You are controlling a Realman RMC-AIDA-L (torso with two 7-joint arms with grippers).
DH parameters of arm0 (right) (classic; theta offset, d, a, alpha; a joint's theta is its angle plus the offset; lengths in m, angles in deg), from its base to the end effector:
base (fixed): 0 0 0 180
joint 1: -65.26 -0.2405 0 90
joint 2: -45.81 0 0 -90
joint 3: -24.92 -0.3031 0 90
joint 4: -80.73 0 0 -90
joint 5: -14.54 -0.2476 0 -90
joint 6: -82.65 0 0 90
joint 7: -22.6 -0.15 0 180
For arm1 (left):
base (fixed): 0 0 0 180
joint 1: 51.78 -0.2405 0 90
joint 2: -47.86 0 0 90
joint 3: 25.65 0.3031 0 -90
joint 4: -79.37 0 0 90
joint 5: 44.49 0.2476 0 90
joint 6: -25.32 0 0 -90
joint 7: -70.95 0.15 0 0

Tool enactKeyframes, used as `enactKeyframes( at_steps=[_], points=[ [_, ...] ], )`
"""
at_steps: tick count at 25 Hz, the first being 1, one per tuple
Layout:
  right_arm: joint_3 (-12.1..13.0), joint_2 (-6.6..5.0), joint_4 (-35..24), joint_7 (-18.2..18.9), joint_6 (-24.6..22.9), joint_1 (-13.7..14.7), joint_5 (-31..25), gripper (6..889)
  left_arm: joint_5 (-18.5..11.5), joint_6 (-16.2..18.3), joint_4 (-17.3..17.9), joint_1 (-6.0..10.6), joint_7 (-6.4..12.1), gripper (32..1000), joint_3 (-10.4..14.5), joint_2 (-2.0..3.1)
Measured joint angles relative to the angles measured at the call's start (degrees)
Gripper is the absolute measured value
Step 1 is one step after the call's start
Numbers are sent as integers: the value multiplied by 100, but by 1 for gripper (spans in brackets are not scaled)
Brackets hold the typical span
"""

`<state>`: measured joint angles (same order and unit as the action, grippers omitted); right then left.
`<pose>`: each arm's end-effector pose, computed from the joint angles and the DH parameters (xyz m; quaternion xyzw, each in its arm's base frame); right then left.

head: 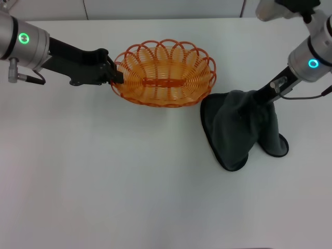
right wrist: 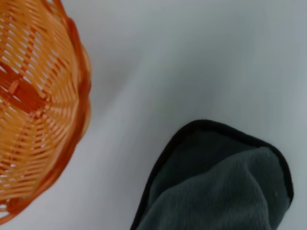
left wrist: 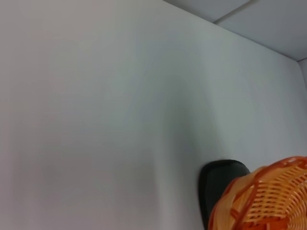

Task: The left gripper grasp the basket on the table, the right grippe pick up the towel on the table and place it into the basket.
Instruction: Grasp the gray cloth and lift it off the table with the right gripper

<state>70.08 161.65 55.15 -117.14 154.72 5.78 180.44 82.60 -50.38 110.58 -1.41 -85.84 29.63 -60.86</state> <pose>0.2595 0.4912 -0.0541 -0.8550 0.4606 -0.1774 0.1590 -0.2498 0.4986 -0.0006 -0.7517 -0.6469 -0.0699 0.1071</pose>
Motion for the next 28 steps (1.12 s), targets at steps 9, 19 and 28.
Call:
enactKeyframes(
  at_steps=[9,19,28],
  points=[
    [29,126,159,178,-419,23,1,851,0,4,0,-1,10,81,0,0],
    [29,192,234,343,-524,24,2,852,4,3,0,12,43,82,0,-2],
    [29,192,238,417,-556,32,4,851,9,3,0,17,52,82,0,-7]
  ],
)
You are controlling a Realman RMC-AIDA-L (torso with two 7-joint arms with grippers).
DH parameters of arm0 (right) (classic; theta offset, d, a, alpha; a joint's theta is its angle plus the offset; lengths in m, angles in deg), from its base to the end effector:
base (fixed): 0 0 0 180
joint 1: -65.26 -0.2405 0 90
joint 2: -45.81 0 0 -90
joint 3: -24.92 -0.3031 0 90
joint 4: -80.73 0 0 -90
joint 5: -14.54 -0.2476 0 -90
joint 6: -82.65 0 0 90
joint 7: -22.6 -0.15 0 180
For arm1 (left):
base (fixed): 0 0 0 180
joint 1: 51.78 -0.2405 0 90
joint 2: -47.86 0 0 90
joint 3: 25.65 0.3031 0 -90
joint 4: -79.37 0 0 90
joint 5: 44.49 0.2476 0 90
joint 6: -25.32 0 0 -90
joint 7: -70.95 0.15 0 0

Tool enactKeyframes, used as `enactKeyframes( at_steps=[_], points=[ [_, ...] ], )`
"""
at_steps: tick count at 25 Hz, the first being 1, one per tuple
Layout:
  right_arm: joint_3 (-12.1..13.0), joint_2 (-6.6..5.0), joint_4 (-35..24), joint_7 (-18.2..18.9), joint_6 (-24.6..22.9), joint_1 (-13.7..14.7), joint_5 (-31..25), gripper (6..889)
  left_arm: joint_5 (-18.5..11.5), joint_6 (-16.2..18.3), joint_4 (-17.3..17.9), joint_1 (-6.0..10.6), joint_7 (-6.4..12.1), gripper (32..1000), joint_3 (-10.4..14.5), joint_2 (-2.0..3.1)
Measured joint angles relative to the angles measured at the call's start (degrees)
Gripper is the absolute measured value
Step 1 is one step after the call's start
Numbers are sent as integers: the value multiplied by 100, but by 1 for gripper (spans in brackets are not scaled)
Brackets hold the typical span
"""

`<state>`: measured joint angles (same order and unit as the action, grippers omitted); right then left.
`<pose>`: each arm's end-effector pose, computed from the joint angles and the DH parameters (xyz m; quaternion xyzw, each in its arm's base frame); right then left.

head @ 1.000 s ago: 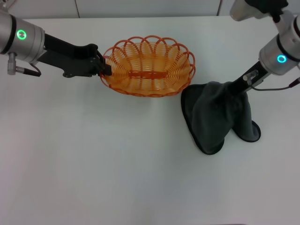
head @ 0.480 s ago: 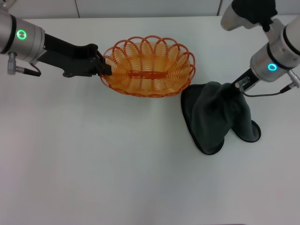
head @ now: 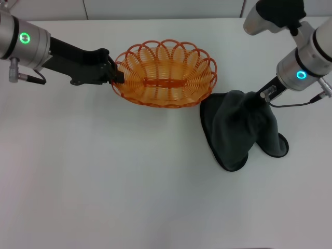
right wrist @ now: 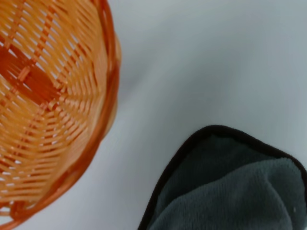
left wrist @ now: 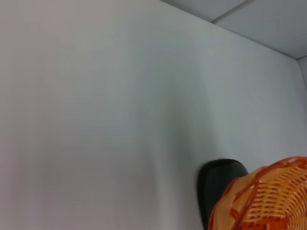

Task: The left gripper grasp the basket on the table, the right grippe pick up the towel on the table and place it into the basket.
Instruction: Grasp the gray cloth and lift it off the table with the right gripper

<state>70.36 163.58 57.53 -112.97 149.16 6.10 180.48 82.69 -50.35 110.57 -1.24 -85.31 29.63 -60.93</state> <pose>0.2644 0.4863 -0.0789 -0.8722 0.4262 -0.1762 0.1632 -0.2484 0.4991 -0.0013 -0.7557 -0.6424 -0.0690 0.1072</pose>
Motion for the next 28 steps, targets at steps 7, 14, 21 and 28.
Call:
enactKeyframes(
  at_steps=[7,14,21,28],
  points=[
    [224,2,2,7,-54,-4,0,790,0,0,10,20,6,81,0,-1],
    [324,16,63,-27,-72,-44,-11,649,0,0,3,34,17,81,0,-9],
    [293,16,39,-33,-114,0,-33,446,0,0,0,28,18,82,8,-10],
    [269,10,18,113,-83,3,-65,142,16,0,0,20,18,82,9,-10]
  ],
)
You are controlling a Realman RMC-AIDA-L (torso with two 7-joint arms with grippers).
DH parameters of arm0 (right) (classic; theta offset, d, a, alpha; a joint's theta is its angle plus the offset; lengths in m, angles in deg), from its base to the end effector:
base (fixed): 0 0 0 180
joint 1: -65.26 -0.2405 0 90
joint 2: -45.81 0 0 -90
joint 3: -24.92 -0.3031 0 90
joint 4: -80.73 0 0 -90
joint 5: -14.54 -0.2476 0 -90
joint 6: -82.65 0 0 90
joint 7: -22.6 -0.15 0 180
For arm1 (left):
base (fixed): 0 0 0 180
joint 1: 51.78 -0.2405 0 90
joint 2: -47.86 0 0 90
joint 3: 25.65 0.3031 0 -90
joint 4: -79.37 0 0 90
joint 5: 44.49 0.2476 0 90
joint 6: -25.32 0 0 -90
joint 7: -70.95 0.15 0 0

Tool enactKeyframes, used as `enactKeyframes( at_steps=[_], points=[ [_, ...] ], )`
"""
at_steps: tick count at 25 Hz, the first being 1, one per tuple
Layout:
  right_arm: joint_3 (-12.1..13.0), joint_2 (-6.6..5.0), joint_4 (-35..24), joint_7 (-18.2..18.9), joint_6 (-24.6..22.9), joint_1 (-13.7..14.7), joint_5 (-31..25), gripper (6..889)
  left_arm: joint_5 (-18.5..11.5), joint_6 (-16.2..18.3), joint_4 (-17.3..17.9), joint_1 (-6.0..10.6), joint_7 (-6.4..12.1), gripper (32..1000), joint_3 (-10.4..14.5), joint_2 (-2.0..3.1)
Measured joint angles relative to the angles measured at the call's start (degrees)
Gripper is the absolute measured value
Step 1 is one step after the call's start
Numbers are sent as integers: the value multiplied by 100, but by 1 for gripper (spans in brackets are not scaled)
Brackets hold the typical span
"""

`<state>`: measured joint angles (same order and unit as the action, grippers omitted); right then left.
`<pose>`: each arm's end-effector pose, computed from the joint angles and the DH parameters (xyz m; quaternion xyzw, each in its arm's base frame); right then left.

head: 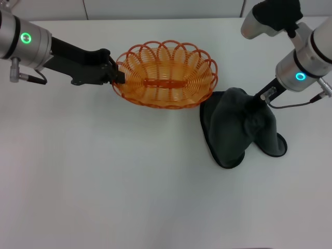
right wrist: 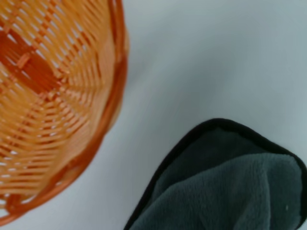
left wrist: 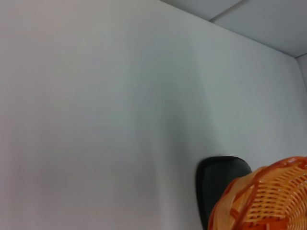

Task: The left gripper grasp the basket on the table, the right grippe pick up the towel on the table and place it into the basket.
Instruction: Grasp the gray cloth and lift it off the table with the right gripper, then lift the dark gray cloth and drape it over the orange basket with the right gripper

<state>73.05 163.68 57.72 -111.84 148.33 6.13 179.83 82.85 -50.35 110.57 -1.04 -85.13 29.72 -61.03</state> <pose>0.2644 0.4863 -0.0818 -0.8796 0.4043 -0.1892 0.1646 -0.2468 0.4994 -0.0025 -0.7582 -0.6396 -0.0670 0.1070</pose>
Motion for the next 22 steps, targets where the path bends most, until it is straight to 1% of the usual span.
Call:
enactKeyframes(
  at_steps=[1,6,8,11,14,16,18,22],
  points=[
    [-4,-1,-1,40,13,0,-18,113,28,0,0,-1,0,82,0,0],
    [-14,-17,-14,135,115,0,-75,78,100,6,0,-21,-13,81,0,0],
    [-14,-30,-45,140,225,0,-113,78,106,8,1,-27,-15,81,0,0],
    [-14,-42,-292,144,516,29,-128,78,113,11,2,-38,-16,81,0,2],
    [-20,-51,-737,140,951,111,-129,78,115,26,3,-64,-17,81,0,10],
    [-27,-90,-1064,110,1269,146,-130,78,116,34,1,-83,-17,81,0,15],
    [-79,-160,-1352,89,1628,153,-129,78,116,37,1,-92,-18,82,0,20],
    [-272,-289,-1904,83,2366,109,-130,78,117,42,0,-98,-18,82,0,27]
  ],
)
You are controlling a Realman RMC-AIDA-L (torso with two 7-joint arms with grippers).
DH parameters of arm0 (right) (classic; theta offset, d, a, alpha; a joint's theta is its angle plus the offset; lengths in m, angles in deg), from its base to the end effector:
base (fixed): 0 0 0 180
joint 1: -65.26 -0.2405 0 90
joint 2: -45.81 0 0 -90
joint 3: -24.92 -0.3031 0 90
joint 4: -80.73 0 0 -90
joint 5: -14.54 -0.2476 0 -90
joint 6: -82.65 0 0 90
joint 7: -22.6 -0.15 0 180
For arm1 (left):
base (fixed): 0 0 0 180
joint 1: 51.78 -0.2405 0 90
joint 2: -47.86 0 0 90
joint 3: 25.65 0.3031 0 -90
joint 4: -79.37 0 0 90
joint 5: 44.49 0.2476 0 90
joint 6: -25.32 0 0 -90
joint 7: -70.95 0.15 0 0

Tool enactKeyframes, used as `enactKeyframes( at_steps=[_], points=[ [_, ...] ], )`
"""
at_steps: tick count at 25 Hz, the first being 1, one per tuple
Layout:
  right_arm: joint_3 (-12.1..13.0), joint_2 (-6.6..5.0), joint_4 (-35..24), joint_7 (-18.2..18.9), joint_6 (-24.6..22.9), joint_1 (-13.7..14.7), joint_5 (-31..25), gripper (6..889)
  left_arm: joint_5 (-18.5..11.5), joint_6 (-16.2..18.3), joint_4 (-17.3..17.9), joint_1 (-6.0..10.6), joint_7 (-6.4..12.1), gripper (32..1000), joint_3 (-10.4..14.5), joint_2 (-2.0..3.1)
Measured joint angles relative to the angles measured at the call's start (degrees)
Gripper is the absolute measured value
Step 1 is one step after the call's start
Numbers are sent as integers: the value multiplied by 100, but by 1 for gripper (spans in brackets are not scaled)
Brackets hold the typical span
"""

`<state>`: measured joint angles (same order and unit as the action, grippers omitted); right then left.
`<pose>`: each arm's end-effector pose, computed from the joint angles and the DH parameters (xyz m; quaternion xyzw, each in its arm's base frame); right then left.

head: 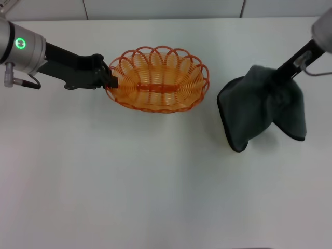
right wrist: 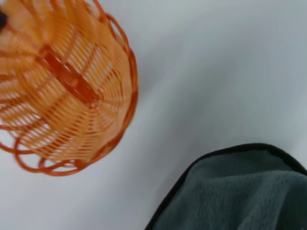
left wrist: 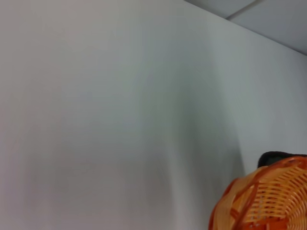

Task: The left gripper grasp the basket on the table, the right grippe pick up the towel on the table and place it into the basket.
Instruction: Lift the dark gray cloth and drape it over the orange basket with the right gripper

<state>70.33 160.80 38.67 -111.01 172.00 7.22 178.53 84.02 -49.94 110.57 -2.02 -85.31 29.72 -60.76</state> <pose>0.2225 0.4922 0.0049 -0.8906 0.3978 -0.1780 0.1300 -0.2592 0.4963 0.0003 -0.7521 -0.6458 -0.0587 0.1173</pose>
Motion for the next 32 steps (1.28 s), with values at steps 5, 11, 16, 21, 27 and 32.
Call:
enactKeyframes(
  at_steps=[5,11,16,21,27,32],
  points=[
    [-54,-79,-702,25,721,-62,-208,78,7,6,0,-37,-1,81,0,10],
    [-60,-290,-1208,-41,1377,-141,-975,77,13,13,0,-83,-8,82,-1,25],
    [-67,-550,-1448,-266,1764,-196,-1610,77,32,56,0,-130,-19,82,0,34],
    [-67,-735,-1506,-484,1887,-316,-2162,77,163,64,0,-138,-44,82,-1,30],
    [-2,-690,-1454,-473,1742,-645,-2179,77,166,64,0,-115,-44,83,-2,14],
    [377,-520,-1262,-338,1314,-810,-2159,77,166,65,0,-88,-44,83,-8,5]
  ],
)
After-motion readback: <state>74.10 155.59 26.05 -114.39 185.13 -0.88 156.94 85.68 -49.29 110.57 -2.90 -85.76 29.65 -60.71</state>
